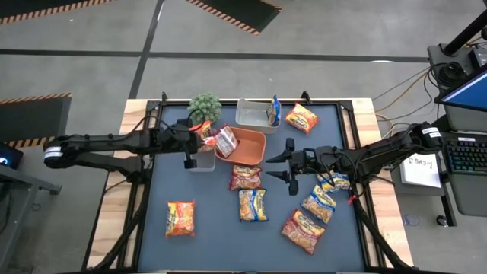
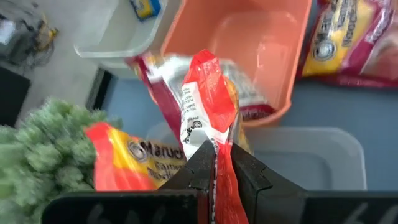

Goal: Sort Maruchan noodles
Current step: Put the orange noodle pack into the transparent bin

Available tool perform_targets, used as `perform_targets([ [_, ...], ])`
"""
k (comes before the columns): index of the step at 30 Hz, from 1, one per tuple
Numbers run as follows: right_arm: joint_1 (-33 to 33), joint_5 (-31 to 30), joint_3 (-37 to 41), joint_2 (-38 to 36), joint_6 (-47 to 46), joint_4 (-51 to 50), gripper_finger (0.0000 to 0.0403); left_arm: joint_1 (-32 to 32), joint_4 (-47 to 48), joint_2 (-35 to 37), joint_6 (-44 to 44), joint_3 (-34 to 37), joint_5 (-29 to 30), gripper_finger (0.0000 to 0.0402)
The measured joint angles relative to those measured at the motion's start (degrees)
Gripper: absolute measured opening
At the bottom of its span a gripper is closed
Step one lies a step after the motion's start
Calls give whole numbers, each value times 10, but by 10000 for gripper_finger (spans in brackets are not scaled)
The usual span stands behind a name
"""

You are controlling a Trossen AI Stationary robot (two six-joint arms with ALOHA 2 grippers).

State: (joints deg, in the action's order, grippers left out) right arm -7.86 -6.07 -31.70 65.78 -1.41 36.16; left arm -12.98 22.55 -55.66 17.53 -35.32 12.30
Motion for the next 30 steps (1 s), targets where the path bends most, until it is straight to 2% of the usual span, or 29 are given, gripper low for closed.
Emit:
perform_targets([
  [7,0,0,0,0,1,0,173,-12,-2,-7,14,4,9,11],
  [12,0,0,0,0,1,0,173,-12,-3,-21,14,4,66,15],
  [21,0,0,0,0,1,0,173,-12,-2,-41,13,4,74,68],
  [27,0,0,0,0,1,0,173,-12,-2,-37,15,4,194,103],
  [30,0,0,0,0,0,0,173,-12,9,-37,15,-4,207,112],
])
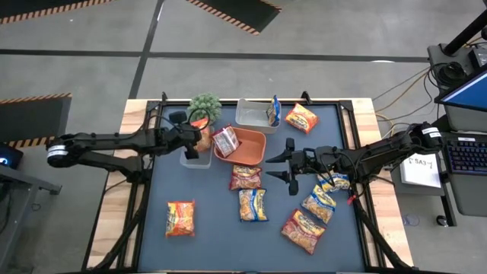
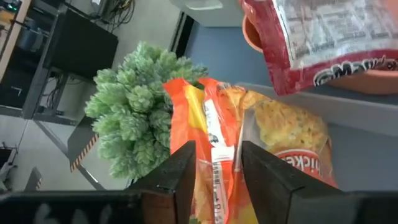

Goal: Sort Maruchan noodles
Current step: Put the orange noodle pack into the transparent bin, then put the red noodle pack into the orange bin

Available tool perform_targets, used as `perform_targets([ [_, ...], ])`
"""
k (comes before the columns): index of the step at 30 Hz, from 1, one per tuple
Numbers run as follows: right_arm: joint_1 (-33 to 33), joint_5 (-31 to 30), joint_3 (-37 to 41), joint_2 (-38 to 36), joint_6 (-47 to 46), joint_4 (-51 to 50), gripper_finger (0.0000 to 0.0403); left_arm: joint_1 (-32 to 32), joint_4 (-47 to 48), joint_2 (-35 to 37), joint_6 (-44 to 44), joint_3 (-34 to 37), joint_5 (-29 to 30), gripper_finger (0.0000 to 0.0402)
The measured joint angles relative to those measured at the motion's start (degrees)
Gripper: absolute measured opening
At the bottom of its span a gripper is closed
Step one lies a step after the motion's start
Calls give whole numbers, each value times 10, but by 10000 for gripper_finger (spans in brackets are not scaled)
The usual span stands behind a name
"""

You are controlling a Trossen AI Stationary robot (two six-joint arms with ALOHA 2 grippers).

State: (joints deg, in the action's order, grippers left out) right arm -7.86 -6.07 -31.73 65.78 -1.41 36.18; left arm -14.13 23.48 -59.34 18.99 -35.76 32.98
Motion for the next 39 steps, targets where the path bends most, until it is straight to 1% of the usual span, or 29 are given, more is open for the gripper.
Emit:
perform_targets([
  [6,0,0,0,0,1,0,173,0,22,0,-21,-39,0,117],
  [8,0,0,0,0,1,0,173,0,36,0,-39,-58,-18,116],
  [10,0,0,0,0,1,0,173,0,56,0,-60,-76,-64,116],
  [14,0,0,0,0,0,-4,173,1,105,0,-120,-101,-181,116],
  [16,0,0,0,0,-1,-8,173,4,133,0,-172,-103,-209,115],
  [20,0,0,0,0,-1,-19,173,12,179,0,-254,-82,-217,104],
  [26,0,0,0,0,-1,-21,173,33,154,-18,-256,-81,-220,69],
  [31,0,0,0,0,-22,-34,173,57,113,-24,-274,-83,-221,42],
  [36,0,0,0,0,-46,-47,173,96,108,-23,-320,-83,-253,37],
  [39,0,0,0,0,-57,-56,173,128,106,-23,-354,-83,-261,37],
])
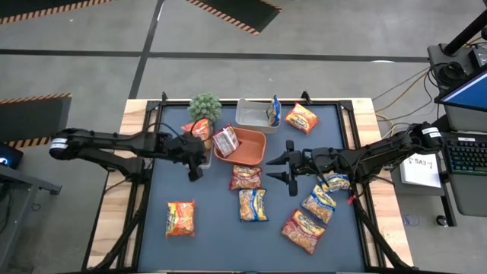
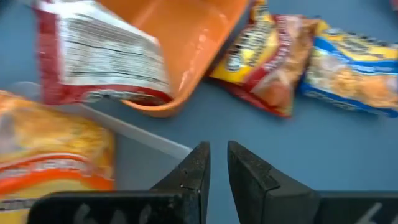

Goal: Sort Maruchan noodles
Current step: Put the red noodle pack into the orange bin

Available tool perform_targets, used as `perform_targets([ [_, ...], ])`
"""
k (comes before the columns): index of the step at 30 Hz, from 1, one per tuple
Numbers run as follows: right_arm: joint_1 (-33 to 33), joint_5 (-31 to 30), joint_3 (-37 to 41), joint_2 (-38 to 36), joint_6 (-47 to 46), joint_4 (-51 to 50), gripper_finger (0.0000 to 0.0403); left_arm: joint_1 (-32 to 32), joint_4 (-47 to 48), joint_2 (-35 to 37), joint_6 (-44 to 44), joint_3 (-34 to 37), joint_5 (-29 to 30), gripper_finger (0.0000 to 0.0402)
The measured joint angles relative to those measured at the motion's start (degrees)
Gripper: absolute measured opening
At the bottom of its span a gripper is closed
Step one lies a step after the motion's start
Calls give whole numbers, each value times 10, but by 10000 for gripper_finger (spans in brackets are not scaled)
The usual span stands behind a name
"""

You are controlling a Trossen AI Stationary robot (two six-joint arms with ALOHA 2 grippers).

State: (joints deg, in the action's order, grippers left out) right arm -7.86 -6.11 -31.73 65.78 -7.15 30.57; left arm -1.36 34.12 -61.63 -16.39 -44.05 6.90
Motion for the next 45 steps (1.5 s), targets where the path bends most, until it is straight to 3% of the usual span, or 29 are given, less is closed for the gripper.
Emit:
perform_targets([
  [10,0,2,-3,0,-95,-33,163,95,-136,-32,-10,0,0,37],
  [19,0,5,-127,7,-179,-344,130,114,-215,-102,11,0,1,37],
  [25,0,6,-147,25,-268,-427,123,117,-235,-164,9,0,1,37],
  [32,0,5,-125,27,-361,-449,134,125,-274,-222,7,0,1,37],
  [38,-1,-6,-123,58,-380,-432,155,127,-295,-258,3,0,2,37],
  [45,4,-14,-123,139,-380,-351,192,127,-314,-282,-8,0,65,37],
])
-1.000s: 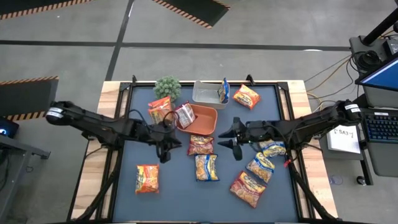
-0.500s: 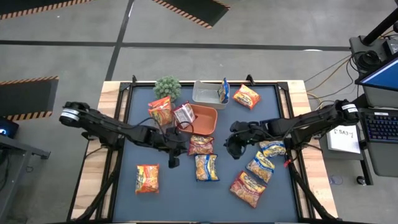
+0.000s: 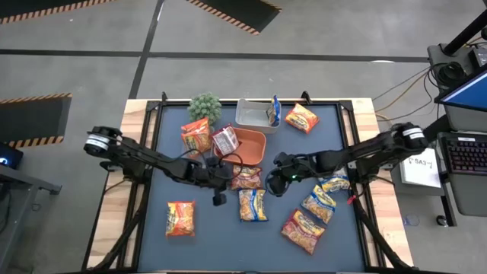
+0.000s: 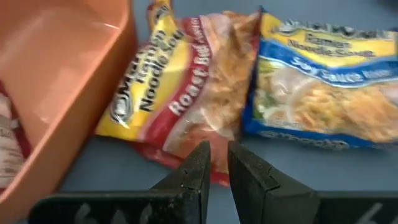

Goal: Sort Maruchan noodles
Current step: Put the red noodle pack into the orange bin

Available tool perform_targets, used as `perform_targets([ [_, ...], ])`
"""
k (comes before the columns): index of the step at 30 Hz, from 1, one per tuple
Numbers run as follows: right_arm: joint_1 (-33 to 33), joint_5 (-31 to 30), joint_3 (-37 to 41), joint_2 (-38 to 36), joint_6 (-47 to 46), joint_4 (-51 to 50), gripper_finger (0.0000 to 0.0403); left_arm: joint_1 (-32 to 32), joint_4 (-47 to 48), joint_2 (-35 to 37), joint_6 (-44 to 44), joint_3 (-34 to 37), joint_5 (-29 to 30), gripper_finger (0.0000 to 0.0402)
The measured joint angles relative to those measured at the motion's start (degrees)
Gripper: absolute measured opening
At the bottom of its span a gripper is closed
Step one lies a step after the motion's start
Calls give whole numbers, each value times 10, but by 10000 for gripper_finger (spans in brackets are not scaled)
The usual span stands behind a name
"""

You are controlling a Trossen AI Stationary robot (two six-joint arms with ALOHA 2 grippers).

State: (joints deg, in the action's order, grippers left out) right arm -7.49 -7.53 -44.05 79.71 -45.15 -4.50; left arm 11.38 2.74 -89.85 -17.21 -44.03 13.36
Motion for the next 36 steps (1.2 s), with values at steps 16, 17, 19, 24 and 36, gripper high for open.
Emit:
perform_targets([
  [16,19,-1,-2,108,-9,121,237,1,-44,-65,1,0,12,37],
  [17,21,-1,-2,113,-9,133,237,1,-42,-66,1,0,12,37],
  [19,23,-1,-2,119,-8,137,237,1,-51,-70,1,0,12,37],
  [24,28,-1,-2,143,-4,184,239,1,-58,-75,2,0,11,37],
  [36,29,14,-3,186,-9,253,235,2,-73,-93,0,0,11,37],
])
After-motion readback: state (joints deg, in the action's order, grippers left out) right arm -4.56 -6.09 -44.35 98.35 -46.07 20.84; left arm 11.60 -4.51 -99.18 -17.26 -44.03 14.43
